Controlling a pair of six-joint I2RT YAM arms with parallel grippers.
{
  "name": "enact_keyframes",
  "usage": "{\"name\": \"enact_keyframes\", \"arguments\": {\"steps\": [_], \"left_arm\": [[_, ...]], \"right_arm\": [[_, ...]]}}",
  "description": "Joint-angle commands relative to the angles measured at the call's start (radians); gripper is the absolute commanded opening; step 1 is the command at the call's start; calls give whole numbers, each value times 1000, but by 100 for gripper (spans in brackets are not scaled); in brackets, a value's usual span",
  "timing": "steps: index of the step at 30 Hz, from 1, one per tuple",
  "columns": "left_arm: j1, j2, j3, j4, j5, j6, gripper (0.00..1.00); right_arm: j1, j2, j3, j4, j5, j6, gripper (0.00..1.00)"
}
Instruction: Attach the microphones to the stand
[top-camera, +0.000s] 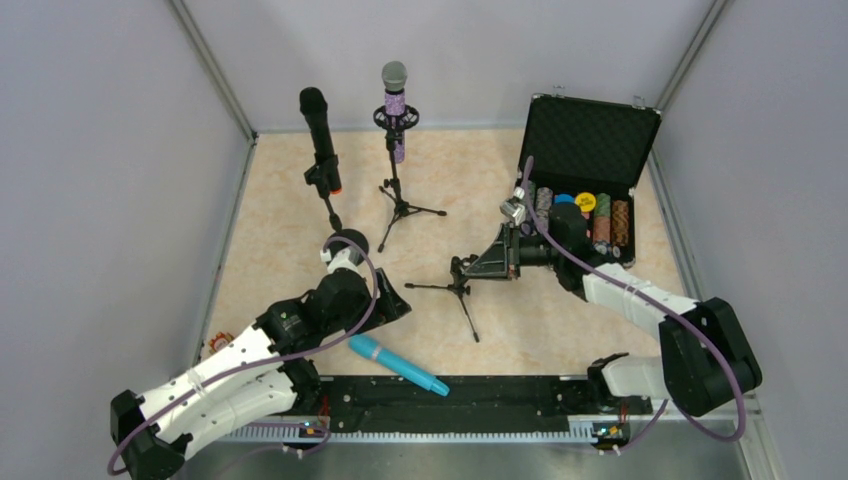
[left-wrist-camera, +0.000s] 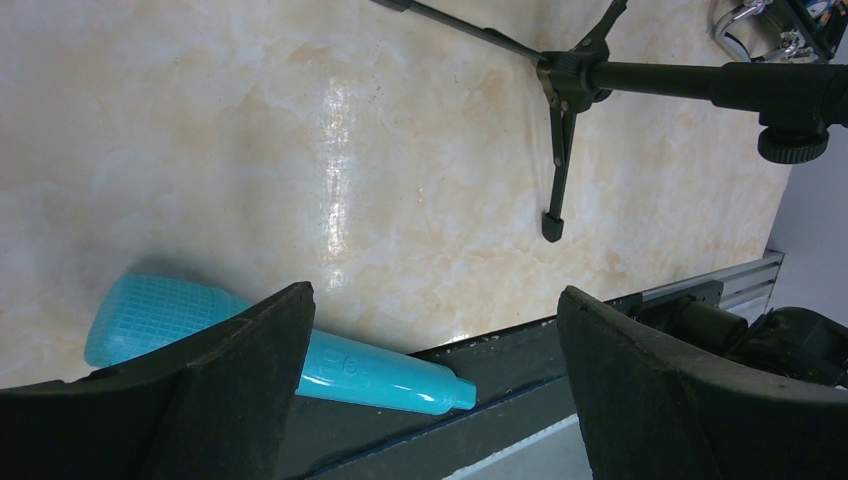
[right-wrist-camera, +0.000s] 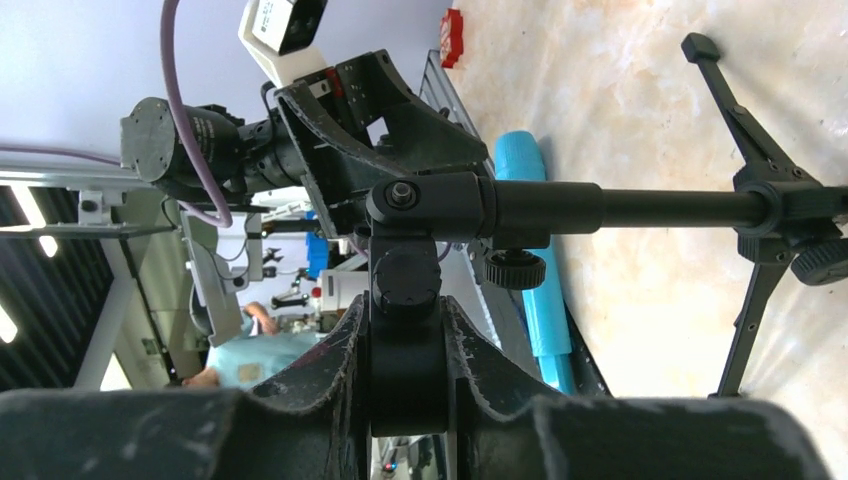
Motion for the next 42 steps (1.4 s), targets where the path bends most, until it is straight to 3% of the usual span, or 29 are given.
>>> {"name": "enact_keyframes", "arguments": {"steps": [1, 5, 9, 11, 14, 17, 22, 30, 35, 42], "left_arm": [[-3, 10, 3, 42, -4, 10, 95], [-3, 9, 3, 42, -3, 13, 95], [-3, 9, 2, 42, -3, 14, 95], [-2, 7, 4, 41, -2, 15, 95], [-3, 8, 12, 33, 4, 14, 95], [-2, 8, 22, 8, 5, 11, 95], [-2, 25, 63, -81, 0, -13, 96], [-32, 70, 132, -232, 26, -58, 97], [-107, 102, 154, -355, -9, -153, 99], [-219, 183, 118, -389, -20, -267, 99]], "right_arm": [[-5, -25, 49, -53, 60, -42, 8], [-5, -25, 65, -120, 78, -75, 1], [-5, -25, 66, -134, 85, -84, 3], [-4, -26, 64, -134, 89, -91, 13], [-4, -41, 64, -138, 106, -101, 49], [-4, -63, 70, -150, 131, -119, 76], [-8, -102, 99, -249, 194, -195, 99], [-8, -138, 137, -423, 282, -328, 99], [-8, -167, 171, -550, 383, -431, 99], [-9, -197, 216, -648, 467, -499, 99]]}}
